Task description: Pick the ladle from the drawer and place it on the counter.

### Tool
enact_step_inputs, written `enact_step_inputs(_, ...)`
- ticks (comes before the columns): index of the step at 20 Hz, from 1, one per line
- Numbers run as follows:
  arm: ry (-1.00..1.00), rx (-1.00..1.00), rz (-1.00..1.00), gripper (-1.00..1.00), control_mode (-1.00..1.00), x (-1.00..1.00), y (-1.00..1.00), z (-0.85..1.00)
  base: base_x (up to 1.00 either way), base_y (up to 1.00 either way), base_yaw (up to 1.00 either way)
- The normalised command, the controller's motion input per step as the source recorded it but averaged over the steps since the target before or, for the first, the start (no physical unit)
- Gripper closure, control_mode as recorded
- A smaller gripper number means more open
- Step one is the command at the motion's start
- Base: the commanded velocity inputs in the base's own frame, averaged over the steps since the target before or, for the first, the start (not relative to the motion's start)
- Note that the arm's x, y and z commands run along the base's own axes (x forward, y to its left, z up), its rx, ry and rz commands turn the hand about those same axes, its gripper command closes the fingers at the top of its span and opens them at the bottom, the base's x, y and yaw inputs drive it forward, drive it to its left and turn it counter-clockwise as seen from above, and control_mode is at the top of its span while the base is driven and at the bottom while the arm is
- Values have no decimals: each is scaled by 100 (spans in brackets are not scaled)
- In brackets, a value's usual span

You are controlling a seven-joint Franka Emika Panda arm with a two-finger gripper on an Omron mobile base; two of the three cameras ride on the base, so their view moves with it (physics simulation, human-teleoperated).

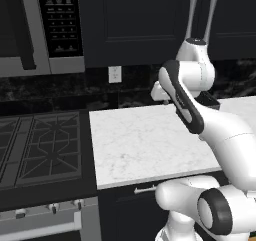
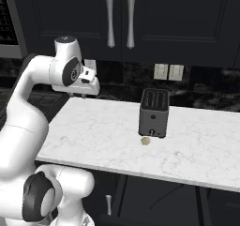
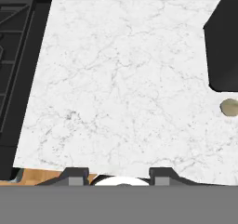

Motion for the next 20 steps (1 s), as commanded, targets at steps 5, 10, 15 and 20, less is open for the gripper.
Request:
enact_step_inputs(5, -2, 5, -8, -100, -100, -50, -47, 0, 0, 0, 0)
enact_step_inputs(10, -2, 12, -31, -100, -100, -100, -100, 0, 0, 0, 0)
enact_step_inputs(15, 0, 6, -42, -100, -100, -94, -100, 0, 0, 0, 0)
enact_step_inputs(20, 2, 1, -44, -100, -100, -86, -100, -14, 0, 0, 0)
